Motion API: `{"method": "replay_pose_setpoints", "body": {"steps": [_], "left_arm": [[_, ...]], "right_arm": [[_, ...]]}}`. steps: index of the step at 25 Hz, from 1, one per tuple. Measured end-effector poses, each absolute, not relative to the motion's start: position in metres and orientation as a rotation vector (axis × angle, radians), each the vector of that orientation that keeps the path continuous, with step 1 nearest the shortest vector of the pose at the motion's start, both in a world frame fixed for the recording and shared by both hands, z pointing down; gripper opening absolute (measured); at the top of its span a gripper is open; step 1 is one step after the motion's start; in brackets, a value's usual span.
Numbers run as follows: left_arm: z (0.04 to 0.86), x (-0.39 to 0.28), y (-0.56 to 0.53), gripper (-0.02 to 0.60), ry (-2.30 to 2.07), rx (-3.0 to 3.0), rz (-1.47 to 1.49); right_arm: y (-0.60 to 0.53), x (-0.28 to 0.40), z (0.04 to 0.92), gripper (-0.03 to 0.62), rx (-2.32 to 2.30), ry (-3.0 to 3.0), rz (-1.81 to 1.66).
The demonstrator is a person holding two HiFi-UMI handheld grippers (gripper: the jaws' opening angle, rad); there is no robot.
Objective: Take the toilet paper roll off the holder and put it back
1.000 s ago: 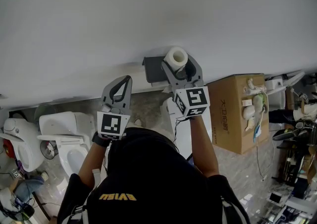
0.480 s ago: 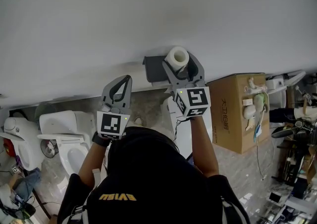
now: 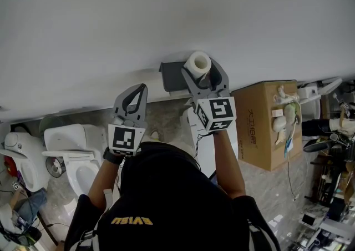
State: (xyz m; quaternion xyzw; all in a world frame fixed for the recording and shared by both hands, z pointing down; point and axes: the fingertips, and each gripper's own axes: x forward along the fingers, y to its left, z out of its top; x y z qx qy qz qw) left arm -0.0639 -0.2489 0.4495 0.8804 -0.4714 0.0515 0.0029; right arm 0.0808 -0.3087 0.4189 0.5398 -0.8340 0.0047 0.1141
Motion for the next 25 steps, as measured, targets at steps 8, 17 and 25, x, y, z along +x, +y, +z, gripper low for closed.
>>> {"method": "replay_pose_setpoints", "body": {"steps": [8,17,25], "left_arm": [[0.451,-0.062,-0.247,0.011,-1.467,2.763,0.136],[0.451,-0.051,-0.244,0.011,-1.435,2.786,0.158],[0.449,-0.041,-0.236,0.011,-1.397,2.807,0.185]], "right_arm": [[-0.305,0.083,0.419,0.339,1.606,-2.432,0.023],[-0.298,0.091,0.416,0.335,1.624,-2.429,0.024],[-0.285,0.094,0.411,0.327,1.627,-2.436,0.030]]}}
